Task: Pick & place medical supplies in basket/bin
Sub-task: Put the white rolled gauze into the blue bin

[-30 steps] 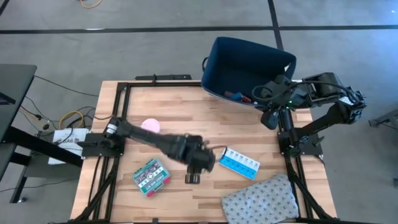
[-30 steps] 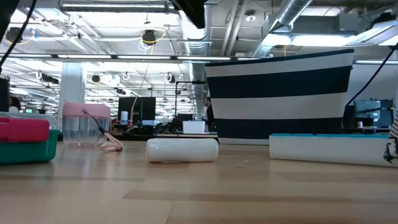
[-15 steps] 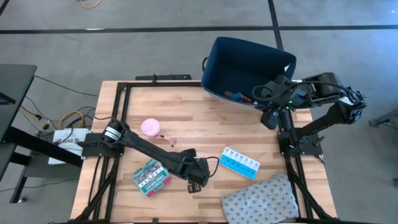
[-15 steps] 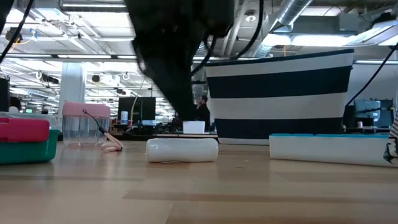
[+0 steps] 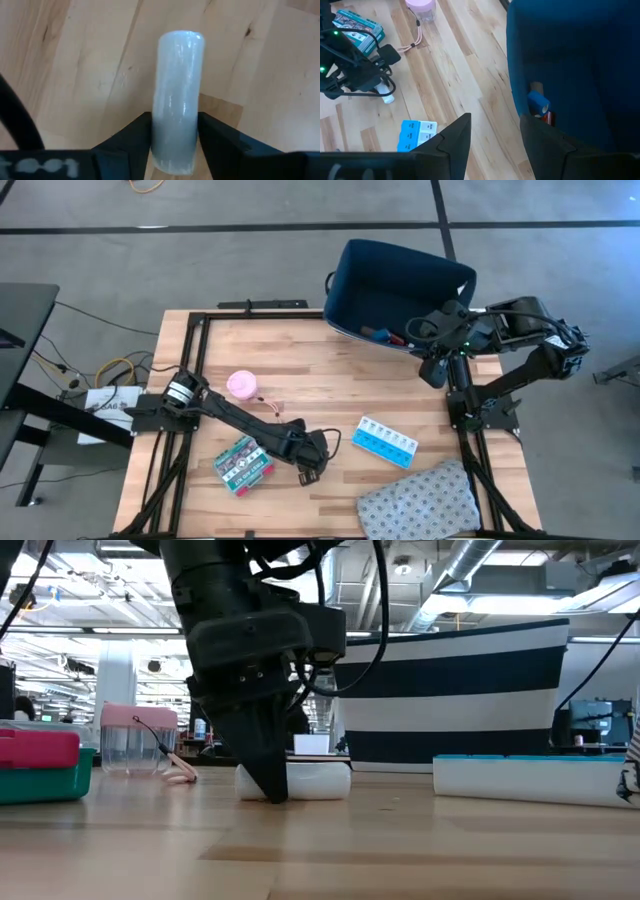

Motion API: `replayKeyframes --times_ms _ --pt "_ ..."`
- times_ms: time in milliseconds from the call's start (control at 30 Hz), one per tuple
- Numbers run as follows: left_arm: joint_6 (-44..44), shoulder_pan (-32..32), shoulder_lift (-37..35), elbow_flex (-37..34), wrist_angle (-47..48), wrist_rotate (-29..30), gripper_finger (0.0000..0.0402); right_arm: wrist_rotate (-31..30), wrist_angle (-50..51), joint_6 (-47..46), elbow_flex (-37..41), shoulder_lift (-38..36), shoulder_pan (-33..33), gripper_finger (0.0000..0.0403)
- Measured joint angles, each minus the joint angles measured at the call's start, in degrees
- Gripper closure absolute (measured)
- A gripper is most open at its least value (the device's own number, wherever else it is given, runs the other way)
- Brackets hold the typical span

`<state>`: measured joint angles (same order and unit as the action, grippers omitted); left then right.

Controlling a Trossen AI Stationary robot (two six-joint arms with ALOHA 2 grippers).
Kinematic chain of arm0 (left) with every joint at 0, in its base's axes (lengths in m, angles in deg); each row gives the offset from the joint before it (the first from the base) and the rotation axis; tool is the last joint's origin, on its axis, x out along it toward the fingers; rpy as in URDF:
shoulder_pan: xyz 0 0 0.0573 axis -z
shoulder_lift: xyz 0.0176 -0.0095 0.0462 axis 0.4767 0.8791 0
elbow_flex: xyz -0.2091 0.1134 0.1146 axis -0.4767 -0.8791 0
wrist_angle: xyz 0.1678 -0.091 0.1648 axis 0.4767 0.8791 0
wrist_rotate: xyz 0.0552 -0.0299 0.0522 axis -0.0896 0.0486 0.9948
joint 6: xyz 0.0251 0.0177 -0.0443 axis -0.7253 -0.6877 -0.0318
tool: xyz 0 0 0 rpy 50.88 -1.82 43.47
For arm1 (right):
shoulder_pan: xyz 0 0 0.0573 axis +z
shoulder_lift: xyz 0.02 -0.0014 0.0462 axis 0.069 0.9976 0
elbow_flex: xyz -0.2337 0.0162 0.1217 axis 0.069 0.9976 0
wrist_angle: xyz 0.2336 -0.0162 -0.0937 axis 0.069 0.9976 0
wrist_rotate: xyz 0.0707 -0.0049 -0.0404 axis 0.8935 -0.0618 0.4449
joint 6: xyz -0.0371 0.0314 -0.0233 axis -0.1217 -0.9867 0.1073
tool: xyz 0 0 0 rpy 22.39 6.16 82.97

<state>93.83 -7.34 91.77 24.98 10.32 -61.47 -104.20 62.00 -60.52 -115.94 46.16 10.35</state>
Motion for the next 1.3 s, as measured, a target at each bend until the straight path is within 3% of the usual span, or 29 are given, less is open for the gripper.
replayKeyframes --times_ms 233,333,467,600,733,833,1000,1300 --pt "-2.12 -0.2 0.52 4.35 1.11 1.64 0.0374 0.0 0.0 -0.02 0.0 0.0 0.0 0.0239" --pt "-3.39 -1.09 0.52 9.5 3.97 5.86 0.0378 0.0 -0.02 -0.02 0.0 0.0 -0.04 0.0239" --pt "-4.45 -4.06 0.52 21.75 15.99 17.08 0.0369 -1.52 -0.03 -0.06 0.0 0.0 -0.04 0.0239" --pt "-14.16 -8.72 0.51 35.92 21.26 24.4 0.0368 -4.57 -0.04 -0.04 0.0 0.0 -0.04 0.0239" --pt "-21.91 -15.73 0.32 47.27 19.82 21.2 0.0373 -4.99 -0.04 -0.07 0.0 0.0 -0.04 0.0239" --pt "-25.22 -21.76 0.26 50.9 16.23 17.65 0.0369 -7.86 -0.02 -0.57 0.0 0.0 -0.04 0.024" --pt "-29.91 -32.36 1.43 51.49 6.96 11.93 0.0364 -17.27 -0.02 -1.54 0.0 0.0 -0.12 0.0248" --pt "-35.17 -42.75 7.01 51.47 7.62 2.72 0.0332 -16.34 -0.05 -0.35 0.11 0.87 -0.13 0.0266"
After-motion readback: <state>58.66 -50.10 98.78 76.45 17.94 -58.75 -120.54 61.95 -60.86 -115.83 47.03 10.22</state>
